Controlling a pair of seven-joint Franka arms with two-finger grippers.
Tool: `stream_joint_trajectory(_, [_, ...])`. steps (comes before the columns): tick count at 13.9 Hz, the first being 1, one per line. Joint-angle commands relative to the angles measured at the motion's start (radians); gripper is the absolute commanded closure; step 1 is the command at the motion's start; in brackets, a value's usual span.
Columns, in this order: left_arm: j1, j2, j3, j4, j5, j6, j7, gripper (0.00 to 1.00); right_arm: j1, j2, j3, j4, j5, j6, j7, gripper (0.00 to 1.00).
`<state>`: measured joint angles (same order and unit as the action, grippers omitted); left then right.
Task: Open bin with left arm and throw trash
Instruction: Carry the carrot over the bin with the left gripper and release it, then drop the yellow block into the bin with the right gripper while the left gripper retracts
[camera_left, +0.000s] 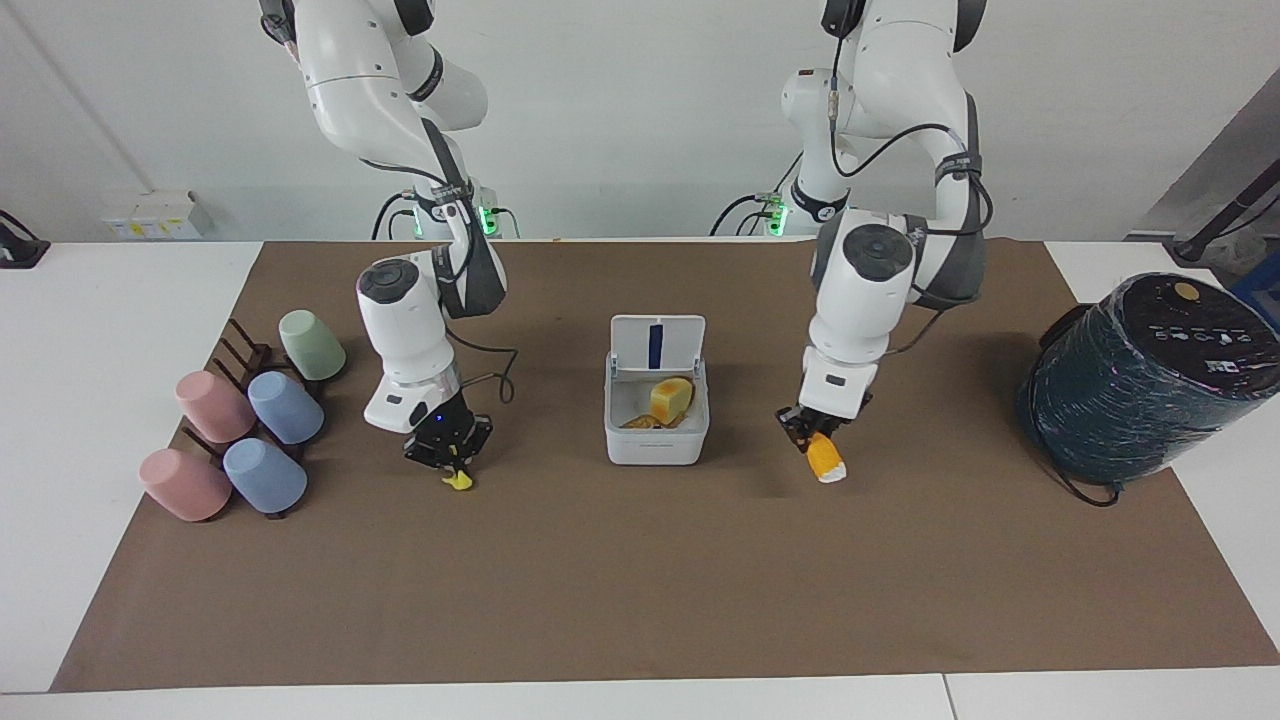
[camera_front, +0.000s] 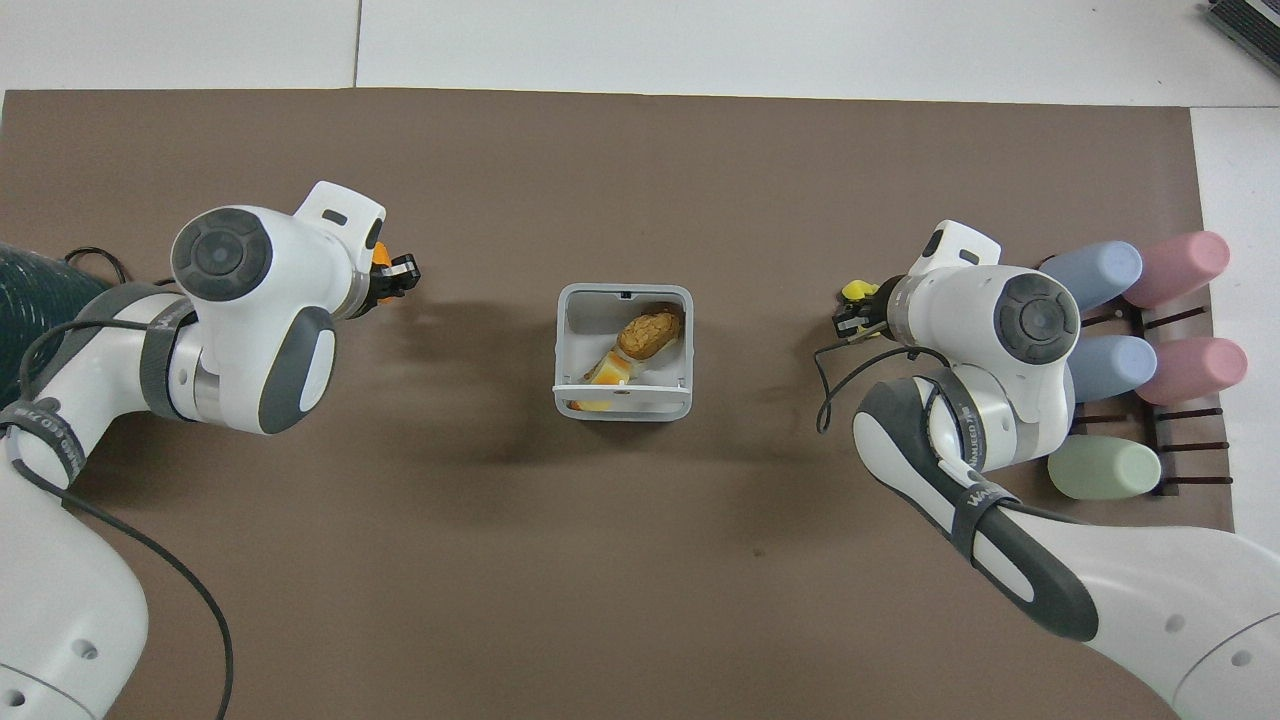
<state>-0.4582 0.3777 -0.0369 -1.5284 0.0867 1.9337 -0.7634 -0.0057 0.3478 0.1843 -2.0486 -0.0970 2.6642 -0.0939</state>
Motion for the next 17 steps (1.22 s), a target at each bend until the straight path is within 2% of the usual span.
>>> stream_joint_trajectory(1, [-0.069, 0.029, 0.005, 0.059, 0.002, -0.05, -0.069, 1.0, 0.001, -0.018, 0.021, 0.086, 0.016, -0.125, 0.098, 1.0])
stream_joint_trajectory(3, [-0.115, 0.03, 0.005, 0.057, -0.066, -0.029, -0.108, 1.0, 0.026, -0.051, 0.029, 0.12, 0.016, -0.203, 0.175, 1.0])
stream_joint_trajectory(5, [-0.161, 0.032, 0.005, 0.051, -0.103, 0.048, -0.143, 1.0, 0.036, -0.098, 0.029, 0.122, 0.016, -0.263, 0.213, 1.0])
stream_joint_trajectory(6, [-0.19, 0.03, 0.005, 0.036, -0.113, 0.063, -0.146, 0.96, 0.036, -0.113, 0.03, 0.123, 0.016, -0.291, 0.22, 1.0])
stream_joint_trajectory(7, [-0.206, 0.023, 0.005, 0.018, -0.113, 0.061, -0.146, 0.89, 0.036, -0.128, 0.032, 0.123, 0.016, -0.314, 0.22, 1.0])
stream_joint_trajectory(8, [-0.214, 0.02, 0.005, 0.011, -0.113, 0.059, -0.145, 0.77, 0.036, -0.145, 0.035, 0.123, 0.016, -0.341, 0.221, 1.0])
stream_joint_trajectory(9, [-0.214, 0.02, 0.005, 0.013, -0.114, 0.06, -0.145, 0.5, 0.043, -0.163, 0.037, 0.123, 0.017, -0.369, 0.223, 1.0])
stream_joint_trajectory(10, [-0.214, 0.02, 0.005, 0.016, -0.113, 0.056, -0.143, 0.33, 0.056, -0.179, 0.038, 0.122, 0.019, -0.383, 0.241, 1.0])
stream_joint_trajectory(11, [-0.214, 0.021, 0.005, 0.023, -0.111, 0.044, -0.142, 0.31, 0.058, -0.191, 0.04, 0.123, 0.017, -0.398, 0.275, 1.0])
stream_joint_trajectory(13, [-0.211, 0.02, 0.006, 0.03, -0.104, -0.01, -0.139, 0.09, 0.085, -0.196, 0.041, 0.123, 0.019, -0.405, 0.325, 1.0])
stream_joint_trajectory(15, [-0.195, 0.02, 0.006, 0.086, -0.104, -0.059, -0.134, 0.08, 0.087, -0.193, 0.041, 0.137, 0.019, -0.403, 0.353, 1.0])
stream_joint_trajectory(17, [-0.165, 0.018, 0.02, 0.147, -0.102, -0.163, -0.1, 0.09, 0.118, -0.188, 0.041, 0.151, 0.035, -0.402, 0.39, 1.0])
